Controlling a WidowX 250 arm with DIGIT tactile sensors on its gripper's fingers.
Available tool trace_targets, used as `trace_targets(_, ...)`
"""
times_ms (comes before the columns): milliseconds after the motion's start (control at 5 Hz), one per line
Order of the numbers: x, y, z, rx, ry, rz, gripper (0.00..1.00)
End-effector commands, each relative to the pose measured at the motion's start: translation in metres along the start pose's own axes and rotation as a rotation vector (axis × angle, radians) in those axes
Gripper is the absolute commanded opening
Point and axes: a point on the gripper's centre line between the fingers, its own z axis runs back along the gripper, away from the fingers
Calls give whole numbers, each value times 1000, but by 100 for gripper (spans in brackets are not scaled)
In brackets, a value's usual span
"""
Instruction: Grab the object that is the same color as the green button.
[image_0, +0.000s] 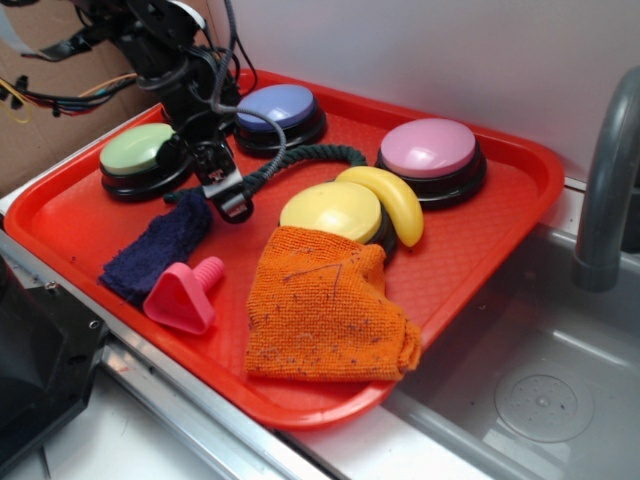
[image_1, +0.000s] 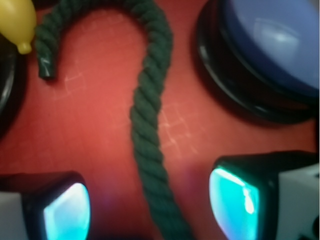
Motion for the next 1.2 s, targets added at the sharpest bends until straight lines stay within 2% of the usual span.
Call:
trace_targets(0, 5, 3, -13, -18, 4, 9, 67)
trace_targets(200, 4, 3, -14, -12, 1, 30, 0)
trace_targets(400, 4, 3, -12, -6, -2, 38, 0)
trace_targets(600, 6, 2, -1, 22, 12, 88, 0)
trace_targets(800, 11, 1, 20, 59, 41, 168, 0)
trace_targets(1000, 20, -1, 54, 130, 67, 246, 0)
